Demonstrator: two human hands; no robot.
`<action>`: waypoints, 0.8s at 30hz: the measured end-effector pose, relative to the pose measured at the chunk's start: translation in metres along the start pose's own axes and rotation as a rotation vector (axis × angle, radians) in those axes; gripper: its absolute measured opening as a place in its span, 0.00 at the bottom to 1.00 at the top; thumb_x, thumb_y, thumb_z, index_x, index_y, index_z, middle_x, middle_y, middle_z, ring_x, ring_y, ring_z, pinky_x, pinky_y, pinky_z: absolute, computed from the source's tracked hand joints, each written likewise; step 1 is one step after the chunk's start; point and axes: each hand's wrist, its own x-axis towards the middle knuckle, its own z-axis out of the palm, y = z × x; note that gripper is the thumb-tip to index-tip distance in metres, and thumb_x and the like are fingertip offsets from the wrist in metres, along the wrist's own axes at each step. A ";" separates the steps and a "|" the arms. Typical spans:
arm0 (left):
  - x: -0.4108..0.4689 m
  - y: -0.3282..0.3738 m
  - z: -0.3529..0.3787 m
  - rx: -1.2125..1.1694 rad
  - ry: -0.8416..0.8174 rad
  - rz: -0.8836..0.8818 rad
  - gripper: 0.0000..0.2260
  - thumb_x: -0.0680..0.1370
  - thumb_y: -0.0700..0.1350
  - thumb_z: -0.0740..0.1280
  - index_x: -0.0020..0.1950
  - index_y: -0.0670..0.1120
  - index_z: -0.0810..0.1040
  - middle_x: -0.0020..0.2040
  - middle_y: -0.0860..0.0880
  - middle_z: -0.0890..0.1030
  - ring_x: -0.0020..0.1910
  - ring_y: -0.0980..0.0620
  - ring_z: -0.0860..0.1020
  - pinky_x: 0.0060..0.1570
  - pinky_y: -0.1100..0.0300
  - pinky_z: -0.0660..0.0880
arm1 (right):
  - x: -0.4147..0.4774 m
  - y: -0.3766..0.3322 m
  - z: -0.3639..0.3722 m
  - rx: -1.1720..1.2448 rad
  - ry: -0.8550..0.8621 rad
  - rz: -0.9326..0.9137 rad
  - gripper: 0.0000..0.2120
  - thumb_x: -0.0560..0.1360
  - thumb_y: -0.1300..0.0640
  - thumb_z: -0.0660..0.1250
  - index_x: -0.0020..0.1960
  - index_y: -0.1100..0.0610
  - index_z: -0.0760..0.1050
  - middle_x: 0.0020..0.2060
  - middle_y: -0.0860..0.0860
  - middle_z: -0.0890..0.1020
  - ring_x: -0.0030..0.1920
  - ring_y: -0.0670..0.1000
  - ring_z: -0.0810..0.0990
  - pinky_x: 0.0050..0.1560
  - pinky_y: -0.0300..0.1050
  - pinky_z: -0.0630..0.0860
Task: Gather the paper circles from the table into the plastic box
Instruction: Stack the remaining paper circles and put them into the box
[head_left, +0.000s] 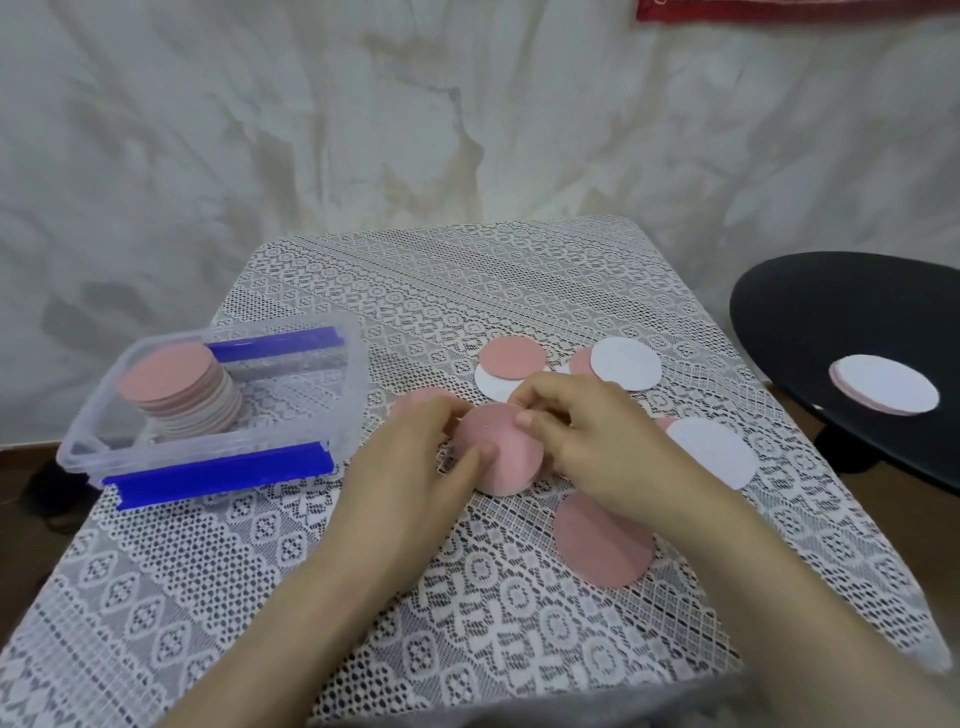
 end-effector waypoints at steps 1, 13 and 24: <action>-0.003 0.001 -0.002 -0.060 -0.011 -0.024 0.12 0.79 0.59 0.66 0.61 0.60 0.73 0.53 0.61 0.79 0.47 0.62 0.77 0.46 0.56 0.77 | -0.003 -0.001 0.001 0.030 -0.013 0.004 0.05 0.81 0.53 0.64 0.47 0.46 0.77 0.36 0.47 0.82 0.37 0.52 0.81 0.45 0.58 0.80; -0.025 -0.003 -0.016 -0.209 -0.028 -0.141 0.10 0.82 0.50 0.64 0.44 0.48 0.72 0.36 0.50 0.77 0.35 0.49 0.76 0.38 0.47 0.73 | -0.020 -0.009 0.010 -0.152 0.031 0.063 0.09 0.79 0.51 0.67 0.58 0.46 0.80 0.39 0.43 0.82 0.43 0.45 0.80 0.49 0.47 0.76; -0.016 -0.009 -0.021 -0.201 -0.033 -0.173 0.04 0.83 0.46 0.60 0.49 0.53 0.72 0.41 0.54 0.79 0.42 0.52 0.77 0.43 0.53 0.74 | -0.001 -0.011 0.013 -0.363 -0.087 0.133 0.24 0.71 0.40 0.73 0.64 0.46 0.71 0.57 0.46 0.73 0.55 0.54 0.77 0.53 0.51 0.73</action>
